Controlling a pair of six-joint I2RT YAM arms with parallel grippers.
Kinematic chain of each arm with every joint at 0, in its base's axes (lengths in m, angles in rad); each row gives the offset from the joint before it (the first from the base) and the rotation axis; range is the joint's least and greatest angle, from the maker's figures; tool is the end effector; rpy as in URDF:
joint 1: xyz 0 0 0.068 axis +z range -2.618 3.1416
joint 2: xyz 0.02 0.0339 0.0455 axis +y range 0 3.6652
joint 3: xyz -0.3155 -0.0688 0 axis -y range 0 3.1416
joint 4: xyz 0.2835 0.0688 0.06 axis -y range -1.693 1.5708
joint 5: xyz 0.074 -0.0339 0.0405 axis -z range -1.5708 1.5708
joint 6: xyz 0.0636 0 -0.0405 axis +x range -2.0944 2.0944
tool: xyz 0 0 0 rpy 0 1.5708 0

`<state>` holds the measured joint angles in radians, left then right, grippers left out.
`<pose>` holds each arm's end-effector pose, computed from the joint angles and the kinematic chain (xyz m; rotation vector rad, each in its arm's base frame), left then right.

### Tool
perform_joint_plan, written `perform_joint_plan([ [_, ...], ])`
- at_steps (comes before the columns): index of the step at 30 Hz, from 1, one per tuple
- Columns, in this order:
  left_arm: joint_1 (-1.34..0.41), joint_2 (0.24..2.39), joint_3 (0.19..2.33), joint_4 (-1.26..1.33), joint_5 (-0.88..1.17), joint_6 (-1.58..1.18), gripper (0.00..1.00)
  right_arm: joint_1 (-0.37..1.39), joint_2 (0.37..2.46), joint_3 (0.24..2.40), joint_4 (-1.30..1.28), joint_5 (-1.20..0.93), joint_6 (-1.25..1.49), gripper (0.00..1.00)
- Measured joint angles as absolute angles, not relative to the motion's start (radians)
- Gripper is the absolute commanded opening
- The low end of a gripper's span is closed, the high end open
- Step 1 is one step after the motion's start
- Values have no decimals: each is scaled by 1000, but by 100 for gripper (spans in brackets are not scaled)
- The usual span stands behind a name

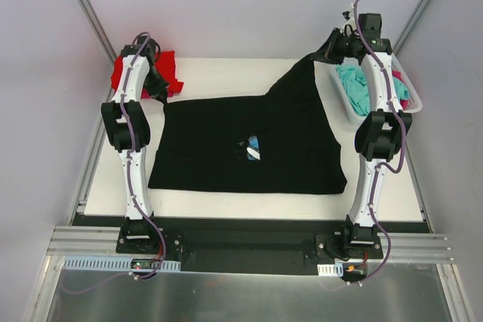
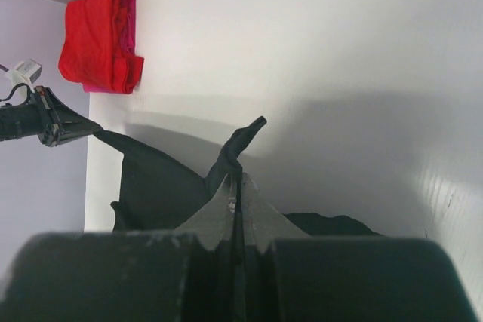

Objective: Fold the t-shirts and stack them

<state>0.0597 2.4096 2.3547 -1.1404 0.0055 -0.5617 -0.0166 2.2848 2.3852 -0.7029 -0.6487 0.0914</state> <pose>0.5905 0.0349 0.2407 -0.8473 2.6435 -0.1384 0.6059 0.0284 0.3694 -0.2566 2.1098 0.7443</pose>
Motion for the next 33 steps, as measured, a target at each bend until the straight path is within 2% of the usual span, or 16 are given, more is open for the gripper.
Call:
perform_joint_plan([
  [19, 60, 2410, 2419, -1082, 27, -562, 0, -23, 2286, 2406, -579, -679, 157, 1],
  [33, 60, 2329, 2312, -1077, 26, -553, 0, -32, 2214, 2224, -574, -696, 145, 1],
])
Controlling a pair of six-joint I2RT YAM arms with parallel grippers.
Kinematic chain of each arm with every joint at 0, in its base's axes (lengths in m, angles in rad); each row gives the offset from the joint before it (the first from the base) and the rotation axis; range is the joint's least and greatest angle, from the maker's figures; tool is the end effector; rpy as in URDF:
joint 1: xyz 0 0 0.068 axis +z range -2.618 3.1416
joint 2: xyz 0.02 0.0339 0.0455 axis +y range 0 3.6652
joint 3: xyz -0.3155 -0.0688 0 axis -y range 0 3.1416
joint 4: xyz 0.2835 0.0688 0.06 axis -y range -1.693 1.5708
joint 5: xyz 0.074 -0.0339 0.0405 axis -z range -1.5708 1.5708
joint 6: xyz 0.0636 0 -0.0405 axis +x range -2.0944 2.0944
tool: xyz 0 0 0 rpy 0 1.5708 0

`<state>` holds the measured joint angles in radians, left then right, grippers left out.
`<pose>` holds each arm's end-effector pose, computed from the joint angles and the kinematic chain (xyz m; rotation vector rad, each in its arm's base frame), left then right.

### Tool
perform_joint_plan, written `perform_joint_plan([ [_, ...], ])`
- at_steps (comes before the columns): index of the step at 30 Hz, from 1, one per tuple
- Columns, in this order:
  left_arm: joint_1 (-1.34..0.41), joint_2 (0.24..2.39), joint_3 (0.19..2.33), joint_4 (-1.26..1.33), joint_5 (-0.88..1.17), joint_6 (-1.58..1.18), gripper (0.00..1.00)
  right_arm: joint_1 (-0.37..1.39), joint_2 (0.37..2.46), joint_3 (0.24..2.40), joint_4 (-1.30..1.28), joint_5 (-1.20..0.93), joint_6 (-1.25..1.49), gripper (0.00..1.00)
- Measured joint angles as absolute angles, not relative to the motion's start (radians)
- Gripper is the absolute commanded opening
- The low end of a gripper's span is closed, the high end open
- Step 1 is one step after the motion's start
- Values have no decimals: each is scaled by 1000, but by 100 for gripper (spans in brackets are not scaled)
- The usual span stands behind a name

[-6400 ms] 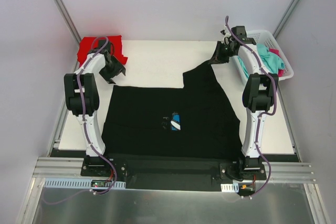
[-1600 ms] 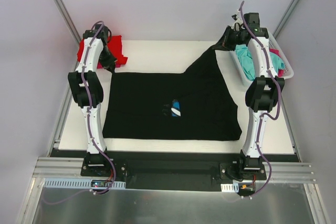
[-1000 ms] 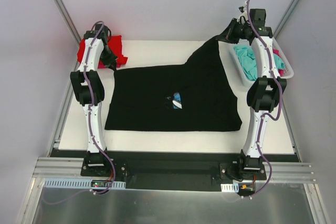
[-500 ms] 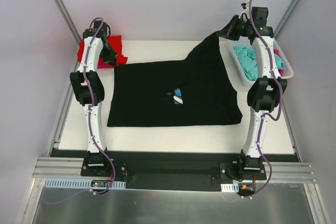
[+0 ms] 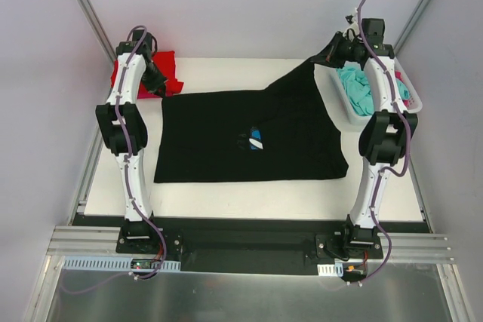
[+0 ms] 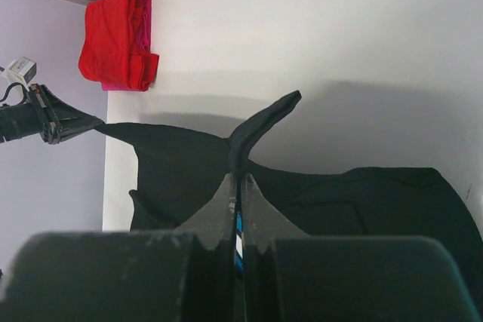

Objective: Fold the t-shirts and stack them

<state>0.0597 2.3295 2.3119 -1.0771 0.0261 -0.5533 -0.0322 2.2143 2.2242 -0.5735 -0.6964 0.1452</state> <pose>0.5837 0.0332 0.2752 -0.8004 2.5573 -0.1928 0.5970 0.0216 0.3631 -0.2266 2.0768 0.8061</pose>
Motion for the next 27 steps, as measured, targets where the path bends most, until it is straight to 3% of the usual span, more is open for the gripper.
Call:
perform_joint_plan([
  [27, 51, 2056, 1986, -1069, 23, -534, 0, -35, 1771, 1721, -594, -673, 88, 1],
])
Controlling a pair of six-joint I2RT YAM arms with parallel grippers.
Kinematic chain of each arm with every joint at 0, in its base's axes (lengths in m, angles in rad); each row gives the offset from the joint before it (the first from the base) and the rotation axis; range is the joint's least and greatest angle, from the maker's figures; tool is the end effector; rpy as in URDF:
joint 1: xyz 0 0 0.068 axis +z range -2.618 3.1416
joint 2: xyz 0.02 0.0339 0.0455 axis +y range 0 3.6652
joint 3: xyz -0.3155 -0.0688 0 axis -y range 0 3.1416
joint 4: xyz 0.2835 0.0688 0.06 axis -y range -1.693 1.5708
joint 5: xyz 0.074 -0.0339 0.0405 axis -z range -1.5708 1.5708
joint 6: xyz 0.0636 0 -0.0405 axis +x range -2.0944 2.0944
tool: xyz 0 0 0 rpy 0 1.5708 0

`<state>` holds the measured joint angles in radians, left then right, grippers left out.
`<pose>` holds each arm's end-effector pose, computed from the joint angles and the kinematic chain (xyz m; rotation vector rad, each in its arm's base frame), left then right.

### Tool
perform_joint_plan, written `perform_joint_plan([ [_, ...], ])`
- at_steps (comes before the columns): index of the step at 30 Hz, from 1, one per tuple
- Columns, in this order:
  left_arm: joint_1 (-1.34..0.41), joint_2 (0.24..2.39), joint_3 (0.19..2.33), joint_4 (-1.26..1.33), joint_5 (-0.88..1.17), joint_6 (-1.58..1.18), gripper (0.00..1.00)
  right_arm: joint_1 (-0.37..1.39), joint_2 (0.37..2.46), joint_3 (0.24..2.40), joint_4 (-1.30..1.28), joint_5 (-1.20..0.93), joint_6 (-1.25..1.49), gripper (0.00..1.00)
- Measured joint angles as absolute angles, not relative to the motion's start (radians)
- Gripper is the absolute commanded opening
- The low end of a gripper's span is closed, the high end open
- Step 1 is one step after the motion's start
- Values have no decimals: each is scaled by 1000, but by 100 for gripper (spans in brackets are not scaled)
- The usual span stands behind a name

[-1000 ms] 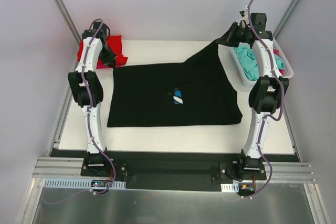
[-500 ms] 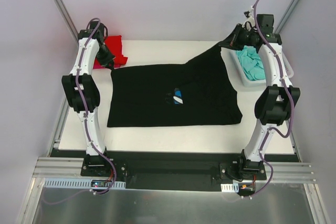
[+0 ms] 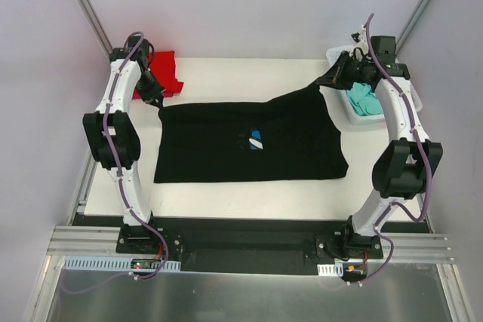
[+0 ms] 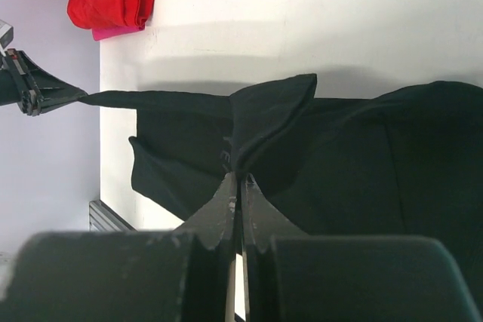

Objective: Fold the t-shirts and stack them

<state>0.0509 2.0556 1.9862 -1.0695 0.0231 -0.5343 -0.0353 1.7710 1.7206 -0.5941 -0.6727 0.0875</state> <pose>0.5110 0.0246 0.3079 -0.7787 2.6087 -0.1735 0.4689 0.0231 0.3940 -0.2397 2.1415 0.7696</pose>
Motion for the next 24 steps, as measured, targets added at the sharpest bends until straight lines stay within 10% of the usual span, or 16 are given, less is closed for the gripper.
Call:
perform_joint_plan([
  [24, 31, 1870, 1726, -995, 15, -532, 0, -35, 1525, 1439, -705, -603, 6, 1],
])
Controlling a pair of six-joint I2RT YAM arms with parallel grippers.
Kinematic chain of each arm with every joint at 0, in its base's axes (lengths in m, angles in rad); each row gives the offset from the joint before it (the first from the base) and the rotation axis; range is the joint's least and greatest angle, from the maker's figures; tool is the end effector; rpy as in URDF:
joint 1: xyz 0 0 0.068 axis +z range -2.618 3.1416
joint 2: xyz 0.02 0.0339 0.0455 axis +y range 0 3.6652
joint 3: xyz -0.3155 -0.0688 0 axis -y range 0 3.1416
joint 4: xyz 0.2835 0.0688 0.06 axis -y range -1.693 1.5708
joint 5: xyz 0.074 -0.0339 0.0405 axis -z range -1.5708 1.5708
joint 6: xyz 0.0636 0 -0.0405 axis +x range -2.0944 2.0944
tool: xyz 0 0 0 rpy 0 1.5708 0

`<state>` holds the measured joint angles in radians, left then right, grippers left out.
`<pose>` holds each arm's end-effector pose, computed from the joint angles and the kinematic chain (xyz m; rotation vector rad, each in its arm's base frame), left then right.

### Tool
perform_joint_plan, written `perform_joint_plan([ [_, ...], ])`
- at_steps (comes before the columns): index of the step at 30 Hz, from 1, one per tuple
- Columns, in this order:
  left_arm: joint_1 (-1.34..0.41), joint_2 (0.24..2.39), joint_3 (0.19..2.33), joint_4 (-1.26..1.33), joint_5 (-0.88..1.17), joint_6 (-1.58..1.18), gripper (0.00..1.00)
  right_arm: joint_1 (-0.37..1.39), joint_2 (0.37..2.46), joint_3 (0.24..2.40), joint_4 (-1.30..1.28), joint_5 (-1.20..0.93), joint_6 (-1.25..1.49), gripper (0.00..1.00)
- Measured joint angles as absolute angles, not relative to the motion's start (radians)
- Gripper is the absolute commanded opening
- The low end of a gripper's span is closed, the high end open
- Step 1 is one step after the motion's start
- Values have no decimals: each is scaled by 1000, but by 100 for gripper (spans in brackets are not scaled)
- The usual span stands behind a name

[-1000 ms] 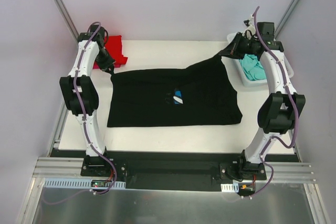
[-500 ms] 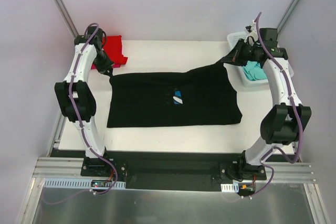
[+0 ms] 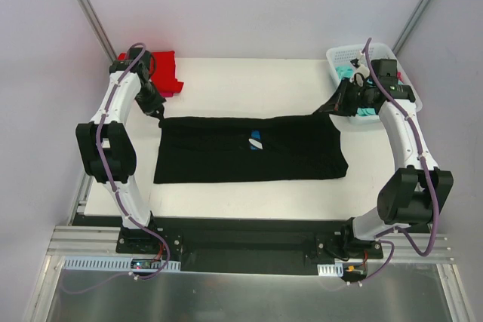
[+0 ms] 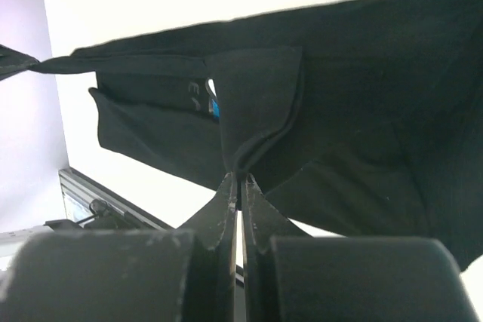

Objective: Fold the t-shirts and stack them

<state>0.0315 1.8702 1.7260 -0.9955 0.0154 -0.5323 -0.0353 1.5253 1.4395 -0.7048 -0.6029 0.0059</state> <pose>0.4595 0.0135 0.3086 -0.7530 2.6166 -0.1680 0.3832 0.0226 0.3743 -0.2433 2.2745 0.6917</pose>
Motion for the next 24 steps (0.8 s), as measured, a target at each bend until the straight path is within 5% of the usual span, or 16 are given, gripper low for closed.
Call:
perform_joint_plan([
  [24, 25, 1832, 1576, -921, -36, -530, 0, 2, 1485, 1233, -813, -425, -89, 1],
])
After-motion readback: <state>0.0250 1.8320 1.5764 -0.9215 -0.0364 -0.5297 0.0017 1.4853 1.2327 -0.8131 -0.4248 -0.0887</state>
